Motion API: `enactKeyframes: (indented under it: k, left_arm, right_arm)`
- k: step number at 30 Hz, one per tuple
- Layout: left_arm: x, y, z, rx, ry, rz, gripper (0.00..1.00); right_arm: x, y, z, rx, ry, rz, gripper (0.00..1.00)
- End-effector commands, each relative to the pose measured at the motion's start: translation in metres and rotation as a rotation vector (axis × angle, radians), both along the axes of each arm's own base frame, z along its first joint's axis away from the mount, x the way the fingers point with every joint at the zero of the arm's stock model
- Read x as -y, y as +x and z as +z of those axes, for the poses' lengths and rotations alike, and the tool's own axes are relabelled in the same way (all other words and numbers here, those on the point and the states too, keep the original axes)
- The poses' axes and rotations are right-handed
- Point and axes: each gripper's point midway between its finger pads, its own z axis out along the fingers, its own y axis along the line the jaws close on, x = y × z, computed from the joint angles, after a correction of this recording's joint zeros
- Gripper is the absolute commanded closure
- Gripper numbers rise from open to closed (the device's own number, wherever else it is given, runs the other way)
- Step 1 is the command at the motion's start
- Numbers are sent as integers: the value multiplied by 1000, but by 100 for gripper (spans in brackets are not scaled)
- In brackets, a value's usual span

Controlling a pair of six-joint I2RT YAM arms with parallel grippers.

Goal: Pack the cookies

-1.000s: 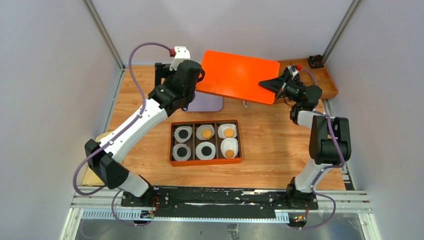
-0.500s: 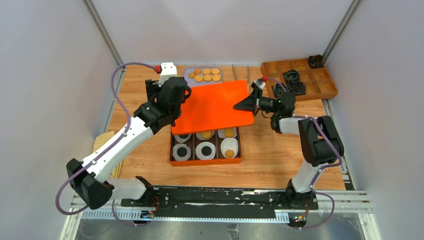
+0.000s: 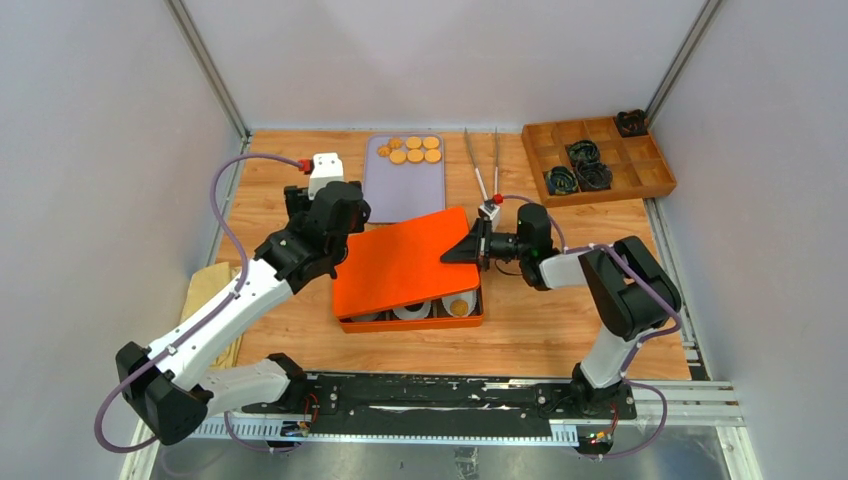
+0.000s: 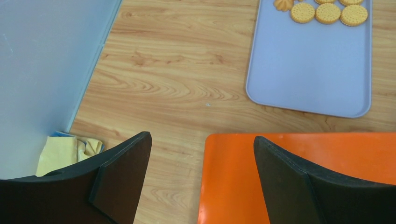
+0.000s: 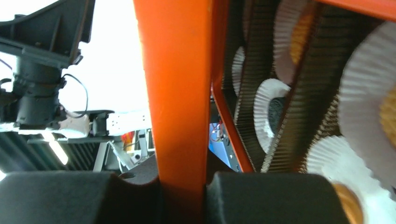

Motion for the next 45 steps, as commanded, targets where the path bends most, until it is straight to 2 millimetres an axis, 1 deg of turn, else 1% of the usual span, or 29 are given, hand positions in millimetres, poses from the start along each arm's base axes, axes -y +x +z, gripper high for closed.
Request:
enactKeyframes:
  k: [1, 7, 10, 15, 20, 24, 28, 34, 36, 39, 41, 42, 45]
  left_arm:
    - [0, -5, -4, 13, -50, 1, 13]
    - [5, -9, -18, -16, -71, -26, 13]
    - [5, -10, -21, -23, -71, -28, 13]
    - [6, -9, -24, -27, -71, -30, 13]
    - [6, -10, -22, -23, -70, -31, 13]
    - [4, -11, -20, -16, -71, -32, 13]
    - [3, -12, -18, -11, -71, -33, 13]
    - [10, -9, -24, -37, -67, -50, 13]
    - [12, -7, -26, -41, -69, -56, 13]
    - [13, -7, -26, -42, -68, -62, 13]
    - [12, -7, -27, -41, -64, -61, 13]
    - [12, -7, -27, -42, -62, -62, 13]
    - [13, -8, -30, -47, -64, -66, 13]
  right_arm:
    - [3, 4, -13, 104, -75, -85, 100]
    - [10, 2, -31, 107, -159, -123, 100]
    - [13, -3, -35, 110, -189, -120, 100]
    - [12, -9, -31, 119, -197, -85, 100]
    - [4, -20, -31, 118, -210, -11, 100]
    - [2, -28, -36, 84, -202, 11, 100]
    - [7, -37, -43, 61, -207, 5, 100]
    - [12, -44, -58, 38, -242, -5, 99]
    - [13, -44, -62, 27, -255, -3, 91]
    - [14, -44, -67, 15, -278, 1, 69]
    - [15, -44, -69, 16, -298, 0, 58]
    - [16, -43, -70, 15, -311, -3, 49]
    - [20, -42, -73, 6, -354, -11, 31]
